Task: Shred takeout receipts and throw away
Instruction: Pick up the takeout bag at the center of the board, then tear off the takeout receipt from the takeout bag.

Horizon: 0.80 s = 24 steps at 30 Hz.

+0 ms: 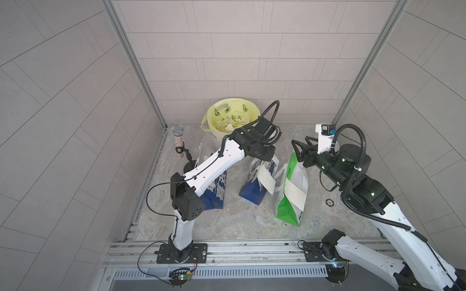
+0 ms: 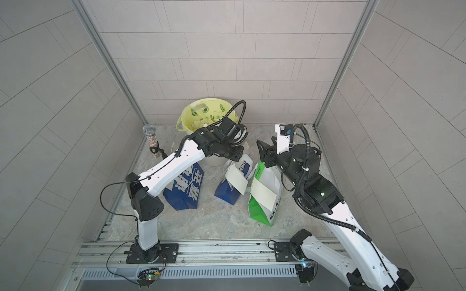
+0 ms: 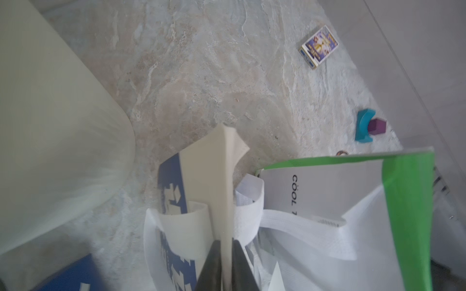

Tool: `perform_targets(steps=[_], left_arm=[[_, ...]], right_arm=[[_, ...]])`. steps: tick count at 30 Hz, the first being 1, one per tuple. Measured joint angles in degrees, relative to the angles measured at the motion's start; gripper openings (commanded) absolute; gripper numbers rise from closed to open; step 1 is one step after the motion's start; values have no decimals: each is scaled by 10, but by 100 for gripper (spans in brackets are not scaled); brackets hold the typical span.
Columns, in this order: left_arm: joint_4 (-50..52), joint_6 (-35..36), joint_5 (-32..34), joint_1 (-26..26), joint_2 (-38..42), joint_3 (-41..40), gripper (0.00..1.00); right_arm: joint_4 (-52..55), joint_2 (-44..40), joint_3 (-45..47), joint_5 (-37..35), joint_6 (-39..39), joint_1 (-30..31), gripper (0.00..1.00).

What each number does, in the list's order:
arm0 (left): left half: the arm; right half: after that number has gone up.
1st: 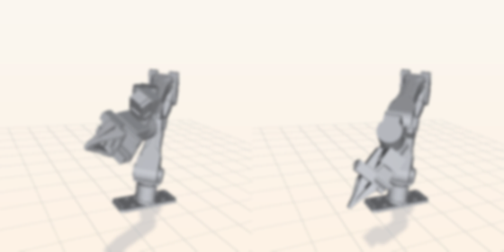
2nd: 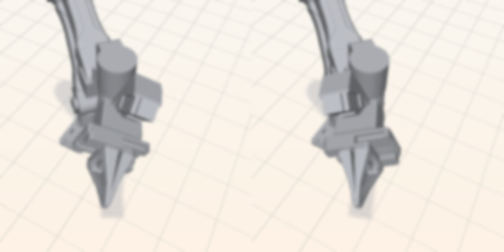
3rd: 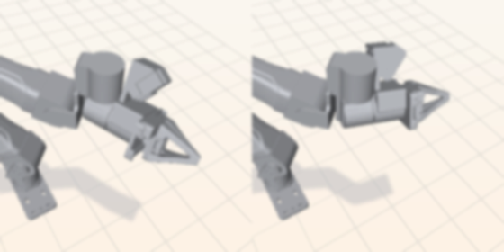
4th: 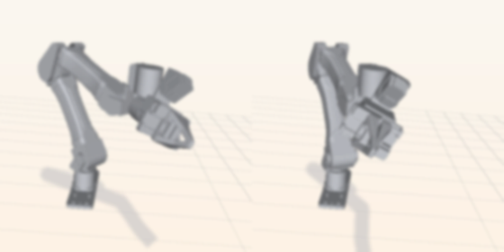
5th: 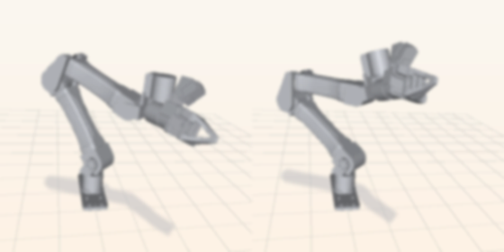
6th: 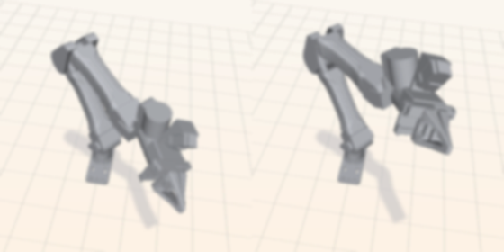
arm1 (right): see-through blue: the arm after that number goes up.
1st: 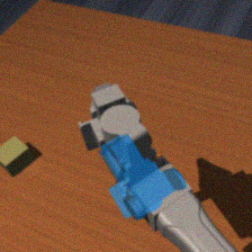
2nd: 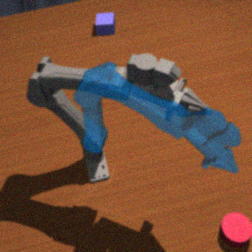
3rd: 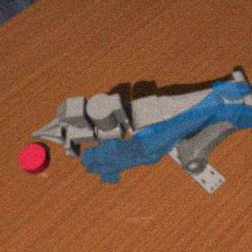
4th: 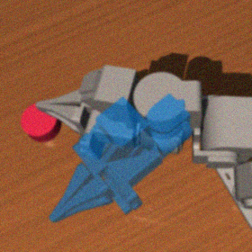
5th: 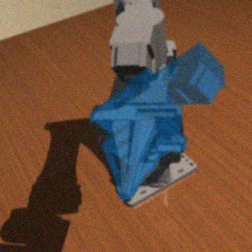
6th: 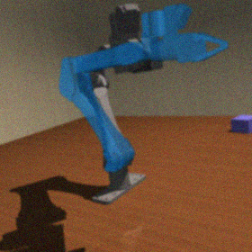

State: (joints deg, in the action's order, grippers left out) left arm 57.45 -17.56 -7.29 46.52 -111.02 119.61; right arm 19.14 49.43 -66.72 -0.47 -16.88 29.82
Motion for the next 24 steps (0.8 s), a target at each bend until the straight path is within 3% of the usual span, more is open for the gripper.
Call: perform_targets(steps=[8,17,24], left_arm=[[0,11,13,-6,28,-27,0],[-65,-6,-71,-66,174,-192,0],[-147,-44,-122,-91,234,-260,0]], right_arm=[[5,5,7,40,1,0,59],[-1,51,24,249,10,2,59],[0,76,44,353,11,12,61]])
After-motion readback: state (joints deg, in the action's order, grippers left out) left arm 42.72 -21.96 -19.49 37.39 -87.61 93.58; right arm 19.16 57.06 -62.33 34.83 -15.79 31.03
